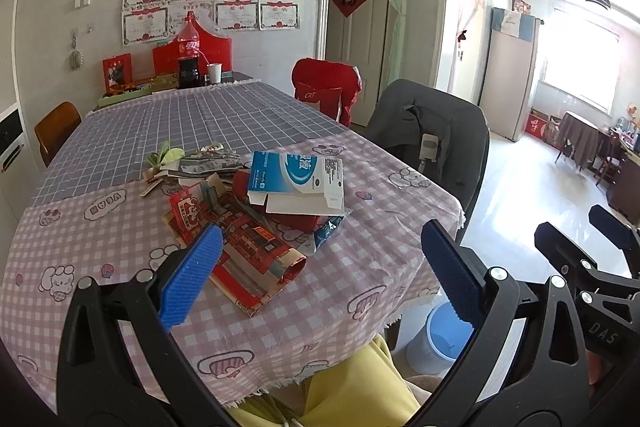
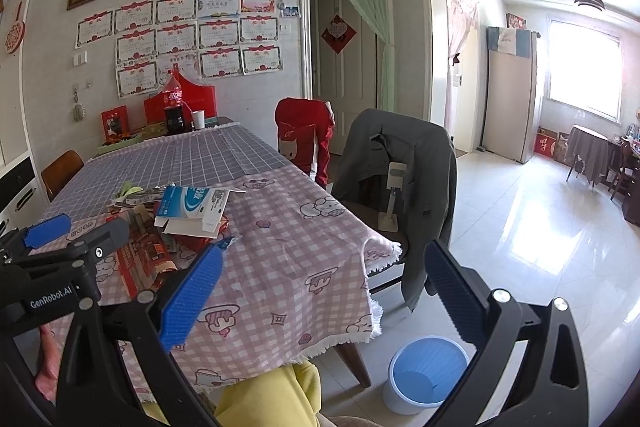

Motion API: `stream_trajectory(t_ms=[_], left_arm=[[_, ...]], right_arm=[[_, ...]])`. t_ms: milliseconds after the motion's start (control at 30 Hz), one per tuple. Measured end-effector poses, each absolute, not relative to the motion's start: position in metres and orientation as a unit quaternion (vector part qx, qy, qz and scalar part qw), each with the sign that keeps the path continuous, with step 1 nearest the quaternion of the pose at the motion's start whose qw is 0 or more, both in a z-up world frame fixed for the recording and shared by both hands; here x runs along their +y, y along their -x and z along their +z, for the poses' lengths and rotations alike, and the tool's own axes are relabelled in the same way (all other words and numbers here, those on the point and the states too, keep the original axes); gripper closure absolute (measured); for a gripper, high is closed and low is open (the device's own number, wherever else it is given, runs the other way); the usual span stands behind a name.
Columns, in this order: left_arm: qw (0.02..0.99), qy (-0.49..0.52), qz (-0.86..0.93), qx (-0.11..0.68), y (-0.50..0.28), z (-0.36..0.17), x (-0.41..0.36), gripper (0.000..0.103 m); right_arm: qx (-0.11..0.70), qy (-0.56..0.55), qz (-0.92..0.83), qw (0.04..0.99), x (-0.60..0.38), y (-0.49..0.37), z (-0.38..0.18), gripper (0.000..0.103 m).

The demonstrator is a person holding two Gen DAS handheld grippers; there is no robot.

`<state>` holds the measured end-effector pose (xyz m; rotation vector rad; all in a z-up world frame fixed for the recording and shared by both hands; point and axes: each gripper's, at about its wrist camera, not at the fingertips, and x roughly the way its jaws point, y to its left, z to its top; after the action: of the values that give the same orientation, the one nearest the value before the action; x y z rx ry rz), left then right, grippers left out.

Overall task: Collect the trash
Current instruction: 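Grasp the blue-and-white medicine box with the right gripper while the left gripper grasps a red wrapper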

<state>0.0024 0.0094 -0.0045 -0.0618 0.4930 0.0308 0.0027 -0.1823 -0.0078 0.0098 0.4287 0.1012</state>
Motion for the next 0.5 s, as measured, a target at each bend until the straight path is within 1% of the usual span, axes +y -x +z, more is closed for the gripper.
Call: stream_trajectory(t_ms=[267, 500], left_arm=[[0.962, 0.04, 0.035, 0.267, -0.011, -0.014, 0.024, 0.005], [0.949, 0.058, 0.08, 0.298, -0.031, -0.027, 0.053, 0.005]], right_arm=[[0.229, -0.004, 0.078, 0.97, -0.168, -0.019, -0.011, 0.004], [0.26, -0.014, 0.13, 0.957, -0.143, -0.061, -0.019, 0.004]])
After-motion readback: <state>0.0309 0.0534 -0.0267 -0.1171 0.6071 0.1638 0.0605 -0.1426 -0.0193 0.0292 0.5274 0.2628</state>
